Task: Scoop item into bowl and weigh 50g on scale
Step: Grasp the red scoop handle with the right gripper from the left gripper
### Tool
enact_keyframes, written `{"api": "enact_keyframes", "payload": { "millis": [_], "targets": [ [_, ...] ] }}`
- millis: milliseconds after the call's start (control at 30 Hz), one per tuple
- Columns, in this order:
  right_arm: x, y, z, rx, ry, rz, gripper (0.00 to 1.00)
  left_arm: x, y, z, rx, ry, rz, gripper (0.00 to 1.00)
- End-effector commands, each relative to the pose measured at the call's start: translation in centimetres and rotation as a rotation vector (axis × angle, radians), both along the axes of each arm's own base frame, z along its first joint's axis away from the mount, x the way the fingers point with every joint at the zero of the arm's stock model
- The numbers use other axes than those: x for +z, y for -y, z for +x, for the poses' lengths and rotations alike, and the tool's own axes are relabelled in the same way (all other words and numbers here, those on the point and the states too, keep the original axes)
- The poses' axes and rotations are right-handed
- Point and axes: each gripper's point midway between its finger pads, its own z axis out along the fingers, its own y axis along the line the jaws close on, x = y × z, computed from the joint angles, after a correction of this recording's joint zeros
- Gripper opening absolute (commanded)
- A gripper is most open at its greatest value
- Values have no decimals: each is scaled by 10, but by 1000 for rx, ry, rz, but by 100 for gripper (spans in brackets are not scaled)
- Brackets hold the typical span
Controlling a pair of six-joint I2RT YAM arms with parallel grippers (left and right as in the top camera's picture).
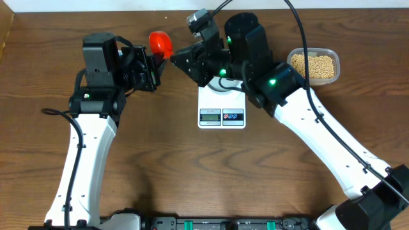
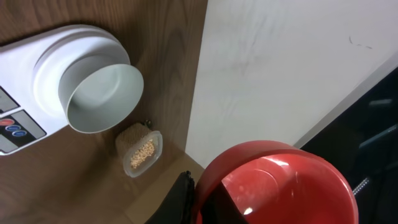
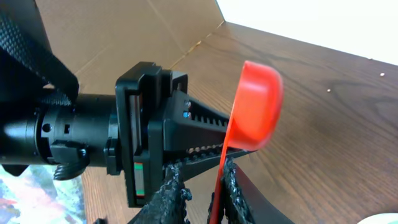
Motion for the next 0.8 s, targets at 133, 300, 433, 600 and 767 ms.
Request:
{"api": "enact_keyframes", "payload": {
  "millis": [133,300,433,600,767],
  "targets": [
    [-7,-8,-2,15,-28,-5,16,7,3,0,-23,34,26,7],
    [-7,-8,-2,15,-29,-5,11,7,3,0,-23,34,26,7],
    [-7,-8,-2,15,-29,-6,11,6,1,0,-17,34,30,7],
    [-4,-5,3,-9,-52,15,29,5,-4,3,12,35,48,8],
    [-3,-2,7,-34,-88,36,41,5,-10,6,46,39,66,7]
  ]
}}
